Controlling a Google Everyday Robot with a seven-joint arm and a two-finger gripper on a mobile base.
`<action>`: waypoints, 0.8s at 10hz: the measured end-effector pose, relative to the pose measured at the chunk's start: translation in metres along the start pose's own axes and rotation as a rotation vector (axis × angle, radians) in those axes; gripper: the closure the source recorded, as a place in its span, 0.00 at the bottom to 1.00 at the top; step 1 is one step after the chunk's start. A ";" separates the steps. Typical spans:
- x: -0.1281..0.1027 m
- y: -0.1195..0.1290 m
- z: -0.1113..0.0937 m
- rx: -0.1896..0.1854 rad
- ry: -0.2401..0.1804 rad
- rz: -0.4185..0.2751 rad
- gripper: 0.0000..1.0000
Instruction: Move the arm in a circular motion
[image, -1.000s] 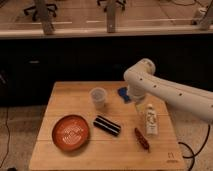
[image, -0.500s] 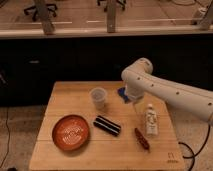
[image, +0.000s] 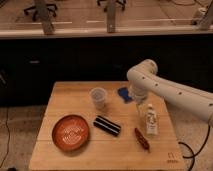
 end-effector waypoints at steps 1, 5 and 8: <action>0.002 0.006 0.004 -0.008 -0.006 0.005 0.20; 0.003 0.042 0.001 -0.009 -0.032 0.018 0.20; -0.010 0.074 -0.020 0.025 -0.062 0.017 0.20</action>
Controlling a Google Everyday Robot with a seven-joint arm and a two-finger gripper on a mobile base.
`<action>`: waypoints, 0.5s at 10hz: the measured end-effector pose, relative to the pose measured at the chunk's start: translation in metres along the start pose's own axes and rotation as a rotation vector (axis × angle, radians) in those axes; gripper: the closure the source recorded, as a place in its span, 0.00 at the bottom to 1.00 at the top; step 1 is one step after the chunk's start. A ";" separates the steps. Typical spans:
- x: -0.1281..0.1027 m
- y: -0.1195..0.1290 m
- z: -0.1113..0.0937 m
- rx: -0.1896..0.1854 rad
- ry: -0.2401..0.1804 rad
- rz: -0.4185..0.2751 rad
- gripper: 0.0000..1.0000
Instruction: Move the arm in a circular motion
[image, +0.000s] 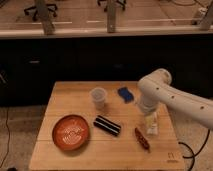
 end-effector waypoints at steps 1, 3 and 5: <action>-0.007 0.007 -0.010 0.015 -0.009 -0.008 0.20; -0.024 0.010 -0.029 0.048 -0.024 -0.037 0.20; -0.044 0.006 -0.047 0.085 -0.041 -0.071 0.20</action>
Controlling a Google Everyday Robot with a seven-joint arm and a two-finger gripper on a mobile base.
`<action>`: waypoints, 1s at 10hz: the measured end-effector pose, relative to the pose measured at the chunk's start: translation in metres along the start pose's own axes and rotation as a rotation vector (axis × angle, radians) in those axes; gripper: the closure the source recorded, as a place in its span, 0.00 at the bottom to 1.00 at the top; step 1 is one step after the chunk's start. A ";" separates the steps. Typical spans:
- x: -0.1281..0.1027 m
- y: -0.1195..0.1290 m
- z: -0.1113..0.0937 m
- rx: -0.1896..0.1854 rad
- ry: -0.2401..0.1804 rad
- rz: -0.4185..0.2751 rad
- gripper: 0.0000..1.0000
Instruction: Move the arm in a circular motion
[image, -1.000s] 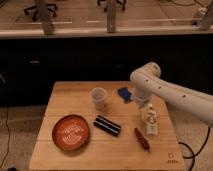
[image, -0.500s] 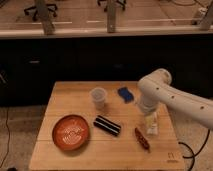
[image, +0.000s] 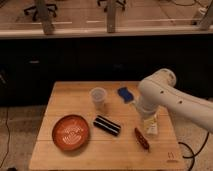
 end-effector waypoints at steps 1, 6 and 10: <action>-0.007 -0.004 -0.005 0.013 -0.009 -0.012 0.20; -0.026 -0.050 -0.033 0.094 -0.035 -0.064 0.20; -0.011 -0.095 -0.038 0.117 -0.037 -0.052 0.20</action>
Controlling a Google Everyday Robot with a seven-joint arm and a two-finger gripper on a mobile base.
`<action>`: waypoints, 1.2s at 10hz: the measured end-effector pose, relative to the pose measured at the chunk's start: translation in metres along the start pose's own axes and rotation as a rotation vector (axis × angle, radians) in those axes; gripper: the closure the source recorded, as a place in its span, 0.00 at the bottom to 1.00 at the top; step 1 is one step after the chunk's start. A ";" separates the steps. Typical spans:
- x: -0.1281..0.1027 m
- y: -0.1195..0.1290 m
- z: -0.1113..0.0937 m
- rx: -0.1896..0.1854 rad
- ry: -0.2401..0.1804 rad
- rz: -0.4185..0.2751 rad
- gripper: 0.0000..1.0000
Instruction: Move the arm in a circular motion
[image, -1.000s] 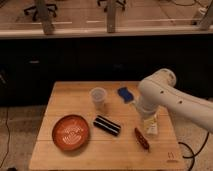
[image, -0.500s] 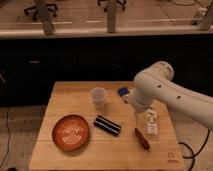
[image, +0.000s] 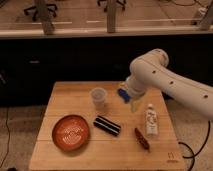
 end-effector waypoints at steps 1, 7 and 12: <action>0.007 -0.011 0.003 -0.002 0.000 0.009 0.20; 0.088 -0.016 0.057 -0.102 0.019 0.147 0.20; 0.127 0.059 0.094 -0.217 0.038 0.268 0.20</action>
